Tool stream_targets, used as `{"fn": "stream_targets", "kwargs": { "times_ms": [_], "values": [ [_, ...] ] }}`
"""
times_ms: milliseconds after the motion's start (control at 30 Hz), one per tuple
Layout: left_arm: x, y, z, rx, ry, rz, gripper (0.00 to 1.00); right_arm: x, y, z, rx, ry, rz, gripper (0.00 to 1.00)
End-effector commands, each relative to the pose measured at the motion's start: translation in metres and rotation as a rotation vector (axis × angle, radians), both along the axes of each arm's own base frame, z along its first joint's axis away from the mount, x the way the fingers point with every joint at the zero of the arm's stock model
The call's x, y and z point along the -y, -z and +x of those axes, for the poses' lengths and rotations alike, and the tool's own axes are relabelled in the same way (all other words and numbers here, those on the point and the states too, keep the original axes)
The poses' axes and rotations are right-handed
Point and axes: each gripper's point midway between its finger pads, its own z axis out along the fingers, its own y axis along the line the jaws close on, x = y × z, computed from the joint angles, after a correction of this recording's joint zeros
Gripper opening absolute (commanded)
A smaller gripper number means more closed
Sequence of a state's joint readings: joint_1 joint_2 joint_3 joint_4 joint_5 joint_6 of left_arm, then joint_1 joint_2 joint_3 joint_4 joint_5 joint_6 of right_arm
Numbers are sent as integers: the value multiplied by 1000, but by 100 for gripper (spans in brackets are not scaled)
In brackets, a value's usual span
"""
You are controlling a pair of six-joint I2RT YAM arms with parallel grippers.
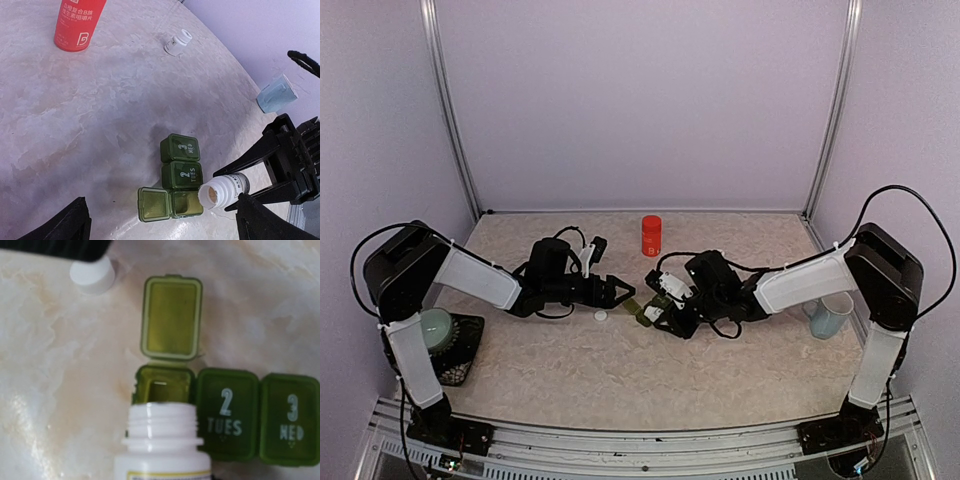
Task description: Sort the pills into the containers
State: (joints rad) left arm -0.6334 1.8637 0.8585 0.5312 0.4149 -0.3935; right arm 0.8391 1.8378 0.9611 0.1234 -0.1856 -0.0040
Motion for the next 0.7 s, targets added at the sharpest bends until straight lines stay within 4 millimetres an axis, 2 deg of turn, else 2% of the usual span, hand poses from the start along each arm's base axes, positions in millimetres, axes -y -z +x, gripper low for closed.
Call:
{"fn": "stream_targets", "kwargs": {
  "times_ms": [0,667],
  "values": [
    [-2,-7,2,22,-1,-16,99,-7,-12,-2,15,-17,-9,11],
    [-2,-6,2,22,-1,-15,99,-8,-2,-2,-22,-18,-85,10]
  ]
}}
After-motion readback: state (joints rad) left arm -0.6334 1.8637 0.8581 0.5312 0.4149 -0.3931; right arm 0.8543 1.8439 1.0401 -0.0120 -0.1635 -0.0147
